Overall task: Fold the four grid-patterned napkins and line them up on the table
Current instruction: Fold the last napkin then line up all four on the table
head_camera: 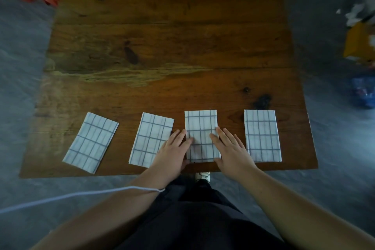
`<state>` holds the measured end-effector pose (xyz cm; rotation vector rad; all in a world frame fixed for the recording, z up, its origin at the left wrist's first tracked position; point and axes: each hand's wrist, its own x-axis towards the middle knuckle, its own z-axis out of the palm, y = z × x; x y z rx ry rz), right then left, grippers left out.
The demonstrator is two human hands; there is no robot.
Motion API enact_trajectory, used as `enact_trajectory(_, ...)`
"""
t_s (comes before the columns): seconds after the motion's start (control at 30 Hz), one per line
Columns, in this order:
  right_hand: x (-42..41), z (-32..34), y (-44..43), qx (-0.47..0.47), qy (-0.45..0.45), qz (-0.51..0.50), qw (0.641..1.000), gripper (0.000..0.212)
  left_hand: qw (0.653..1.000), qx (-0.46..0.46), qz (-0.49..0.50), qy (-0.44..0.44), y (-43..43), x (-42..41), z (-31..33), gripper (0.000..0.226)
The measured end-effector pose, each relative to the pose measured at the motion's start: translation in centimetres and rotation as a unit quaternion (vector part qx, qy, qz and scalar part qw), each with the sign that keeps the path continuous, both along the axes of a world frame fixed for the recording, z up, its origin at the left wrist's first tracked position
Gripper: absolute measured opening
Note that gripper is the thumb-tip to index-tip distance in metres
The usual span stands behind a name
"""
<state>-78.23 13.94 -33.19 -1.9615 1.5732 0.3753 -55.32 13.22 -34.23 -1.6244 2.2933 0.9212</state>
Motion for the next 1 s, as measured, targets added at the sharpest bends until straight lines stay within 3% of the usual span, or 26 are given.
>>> enact_trajectory(0.3, 2.5, 1.6, 0.2, -0.024, -0.035, -0.009, 0.999, 0.073, 1.0, -0.012, 0.019, 0.022, 0.1, 1.1, 1.3, 0.077)
enact_trajectory(0.47, 8.1, 2.9, 0.2, -0.033, -0.079, 0.039, 0.996, 0.068, 0.997, -0.036, 0.039, 0.048, 1.2, 5.4, 2.5, 0.067)
enact_trajectory(0.6, 13.0, 3.3, 0.5, -0.013, -0.071, 0.023, 0.997, 0.071, 0.996, -0.029, 0.076, 0.022, 1.2, 10.5, 2.7, 0.073)
enact_trajectory(0.8, 17.8, 1.9, 1.9, 0.021, 0.001, -0.033, 0.999, 0.085, 0.999, 0.035, -0.022, -0.018, -0.1, 16.6, 0.9, 0.088)
enact_trajectory(1.0, 19.5, 0.8, 2.3, 0.018, 0.038, -0.047, 0.998, 0.09, 0.997, -0.006, -0.079, -0.019, -0.7, 18.5, 0.4, 0.086)
